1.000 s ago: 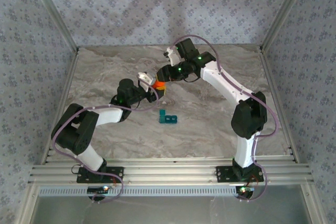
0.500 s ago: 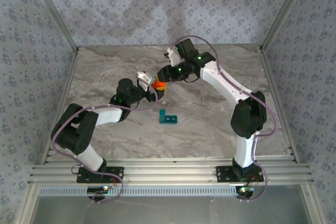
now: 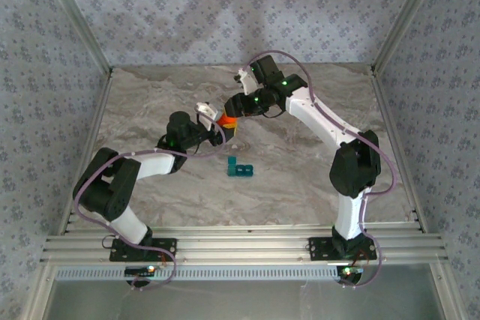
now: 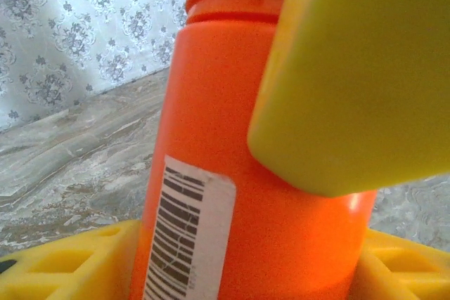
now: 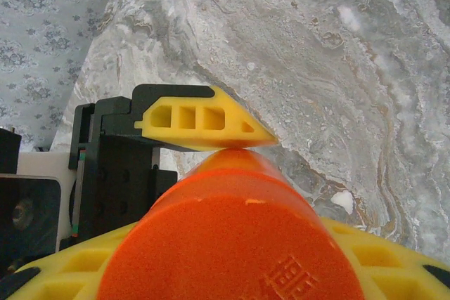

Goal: Sort the pills into containers

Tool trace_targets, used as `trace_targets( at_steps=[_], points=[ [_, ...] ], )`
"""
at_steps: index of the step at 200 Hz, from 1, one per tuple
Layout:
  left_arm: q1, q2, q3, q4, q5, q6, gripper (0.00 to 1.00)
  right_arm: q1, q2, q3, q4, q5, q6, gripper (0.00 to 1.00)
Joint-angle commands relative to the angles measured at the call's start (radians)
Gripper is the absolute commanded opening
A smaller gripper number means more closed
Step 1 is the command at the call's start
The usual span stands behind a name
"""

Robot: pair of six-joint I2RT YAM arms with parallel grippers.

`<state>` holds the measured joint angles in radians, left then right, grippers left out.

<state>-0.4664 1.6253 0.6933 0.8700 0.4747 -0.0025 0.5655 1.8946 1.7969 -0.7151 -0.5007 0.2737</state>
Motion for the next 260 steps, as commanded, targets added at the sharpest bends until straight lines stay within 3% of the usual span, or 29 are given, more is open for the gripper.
trace_targets(
  at_steps=[1,42,80,99,129,149,197,260],
  points=[
    [0.012,0.016,0.049,0.02,-0.012,-0.024,0.65,0.01,-0.009,-0.005,-0.049,-0.016,0.002,0.24],
    [0.013,0.029,0.057,0.014,-0.014,-0.029,0.72,0.01,-0.012,-0.006,-0.048,-0.015,0.003,0.24],
    [0.012,0.034,0.059,0.01,-0.011,-0.029,0.7,0.013,-0.015,-0.012,-0.048,-0.013,0.002,0.24],
    [0.012,0.036,0.058,0.01,-0.008,-0.032,0.65,0.013,-0.015,-0.013,-0.049,-0.015,0.001,0.24],
    [0.015,0.029,0.059,0.002,-0.004,-0.042,0.47,0.007,-0.02,-0.014,-0.052,-0.023,0.001,0.24],
    [0.023,0.02,0.06,0.006,-0.005,-0.067,0.37,-0.011,-0.026,-0.021,-0.04,-0.047,0.013,0.33],
    [0.043,-0.005,0.062,0.014,-0.015,-0.095,0.26,-0.073,-0.081,-0.118,0.104,-0.108,0.101,0.43],
    [0.044,-0.002,0.084,-0.004,-0.006,-0.1,0.15,-0.079,-0.087,-0.122,0.109,-0.125,0.105,0.59]
  ],
)
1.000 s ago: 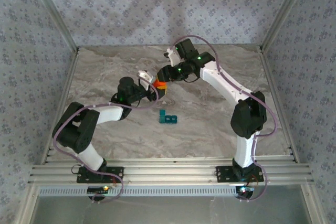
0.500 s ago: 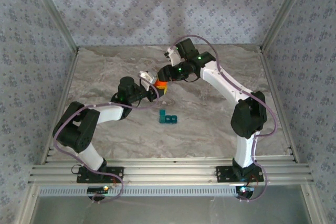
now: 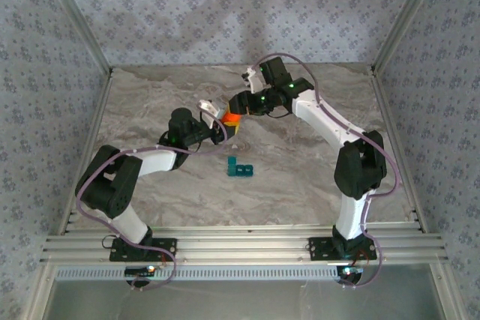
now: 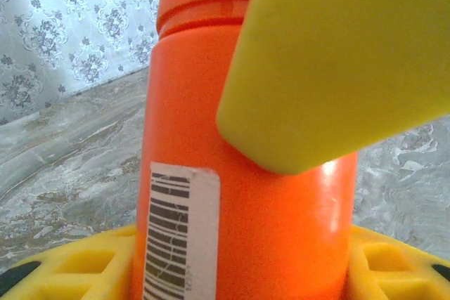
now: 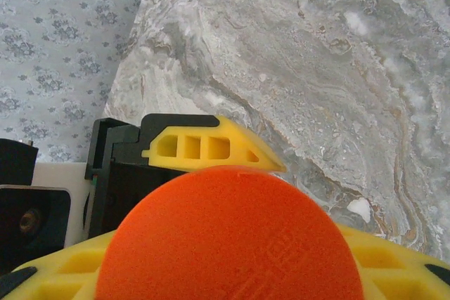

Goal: Sort the pills into containers

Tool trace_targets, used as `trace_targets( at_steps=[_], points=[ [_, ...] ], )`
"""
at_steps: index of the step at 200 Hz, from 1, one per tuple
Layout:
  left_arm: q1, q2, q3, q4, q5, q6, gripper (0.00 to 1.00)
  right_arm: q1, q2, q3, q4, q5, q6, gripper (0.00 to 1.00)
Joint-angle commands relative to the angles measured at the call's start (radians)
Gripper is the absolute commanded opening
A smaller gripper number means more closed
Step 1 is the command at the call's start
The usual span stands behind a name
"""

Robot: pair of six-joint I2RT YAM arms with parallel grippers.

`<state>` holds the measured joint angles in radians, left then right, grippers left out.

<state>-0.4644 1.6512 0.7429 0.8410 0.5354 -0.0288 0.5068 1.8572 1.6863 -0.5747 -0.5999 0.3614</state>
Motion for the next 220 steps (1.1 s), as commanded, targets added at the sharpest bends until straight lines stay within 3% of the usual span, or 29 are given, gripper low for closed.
trace_targets(
  at_steps=[1,50,71,156,220],
  points=[
    [0.041,-0.028,0.036,0.026,-0.066,-0.073,0.15,-0.021,-0.051,-0.011,-0.031,-0.026,0.017,0.59],
    [0.041,-0.043,0.056,-0.038,-0.067,-0.076,0.1,-0.047,-0.086,-0.035,0.0,-0.039,0.011,0.72],
    [0.042,-0.058,0.065,-0.097,-0.067,-0.049,0.0,-0.078,-0.131,-0.073,0.042,-0.036,0.027,0.76],
    [0.041,-0.041,0.229,-0.396,0.128,0.029,0.0,-0.133,-0.178,-0.18,0.294,0.08,0.259,0.78],
    [0.04,0.01,0.282,-0.426,0.179,0.023,0.0,-0.133,-0.162,-0.212,0.404,0.055,0.364,0.78]
  ],
)
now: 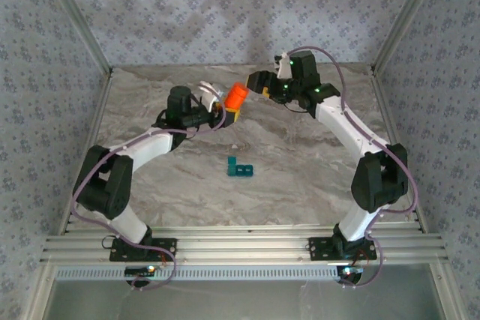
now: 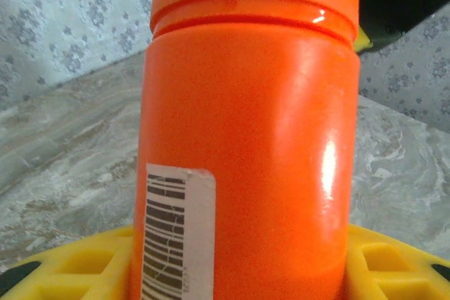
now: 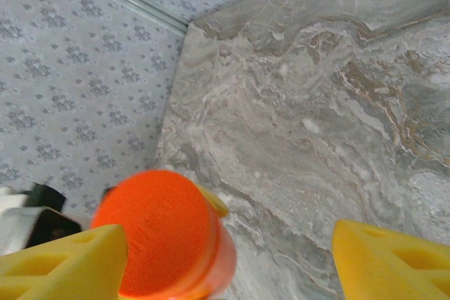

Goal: Sort the pills into containers

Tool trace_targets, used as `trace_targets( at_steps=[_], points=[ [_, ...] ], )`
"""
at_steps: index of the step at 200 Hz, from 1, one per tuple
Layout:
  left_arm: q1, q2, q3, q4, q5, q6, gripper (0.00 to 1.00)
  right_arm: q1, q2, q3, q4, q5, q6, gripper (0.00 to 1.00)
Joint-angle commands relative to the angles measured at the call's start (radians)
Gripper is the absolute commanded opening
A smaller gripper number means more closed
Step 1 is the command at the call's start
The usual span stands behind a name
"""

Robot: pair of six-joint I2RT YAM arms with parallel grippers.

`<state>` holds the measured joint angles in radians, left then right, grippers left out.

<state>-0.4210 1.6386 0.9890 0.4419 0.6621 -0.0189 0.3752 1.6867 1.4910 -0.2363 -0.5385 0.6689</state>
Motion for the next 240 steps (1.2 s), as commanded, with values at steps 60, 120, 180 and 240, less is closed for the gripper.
trace_targets(
  at_steps=[60,120,180,240],
  points=[
    [-0.004,0.049,0.059,-0.044,0.068,0.013,0.0,0.02,0.049,-0.016,0.068,-0.048,0.054,0.78],
    [-0.004,0.053,0.063,-0.056,0.074,0.015,0.0,0.051,0.084,-0.005,0.064,-0.074,0.037,0.74],
    [-0.004,0.055,0.066,-0.053,0.071,0.012,0.0,0.061,0.093,-0.008,0.061,-0.101,0.022,0.5],
    [0.002,0.052,0.071,-0.02,0.126,-0.024,0.0,0.003,0.116,-0.041,0.196,-0.285,-0.177,0.23]
  ],
)
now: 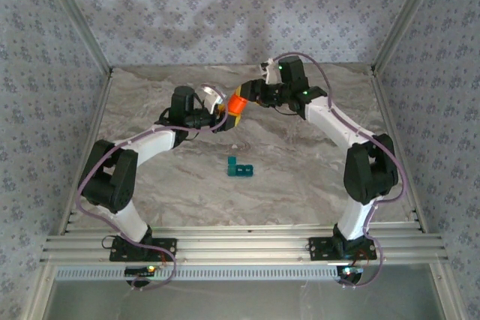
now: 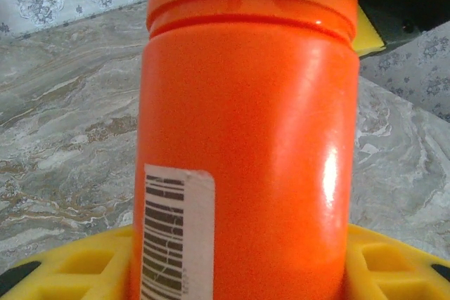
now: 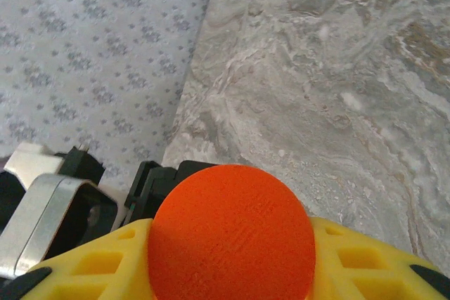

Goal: Sort the pills into containers

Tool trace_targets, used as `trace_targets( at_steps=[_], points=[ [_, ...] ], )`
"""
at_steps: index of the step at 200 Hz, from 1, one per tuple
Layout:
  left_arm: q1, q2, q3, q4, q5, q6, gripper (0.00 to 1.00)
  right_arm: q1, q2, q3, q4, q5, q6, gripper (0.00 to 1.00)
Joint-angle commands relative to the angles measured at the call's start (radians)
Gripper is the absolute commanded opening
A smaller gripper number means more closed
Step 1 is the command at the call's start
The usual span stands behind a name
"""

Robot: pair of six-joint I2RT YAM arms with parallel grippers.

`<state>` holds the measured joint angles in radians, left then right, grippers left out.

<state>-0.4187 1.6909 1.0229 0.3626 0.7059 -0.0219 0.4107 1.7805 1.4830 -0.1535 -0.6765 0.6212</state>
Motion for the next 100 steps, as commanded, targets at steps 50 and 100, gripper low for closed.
trace_targets(
  at_steps=[50,100],
  points=[
    [0.011,-0.001,0.042,0.13,0.173,-0.115,0.0,-0.103,0.014,-0.115,0.373,-0.323,-0.178,0.42],
    [0.01,-0.019,0.054,0.025,0.093,-0.031,0.0,-0.134,-0.083,-0.159,0.321,-0.156,-0.002,0.74]
  ],
)
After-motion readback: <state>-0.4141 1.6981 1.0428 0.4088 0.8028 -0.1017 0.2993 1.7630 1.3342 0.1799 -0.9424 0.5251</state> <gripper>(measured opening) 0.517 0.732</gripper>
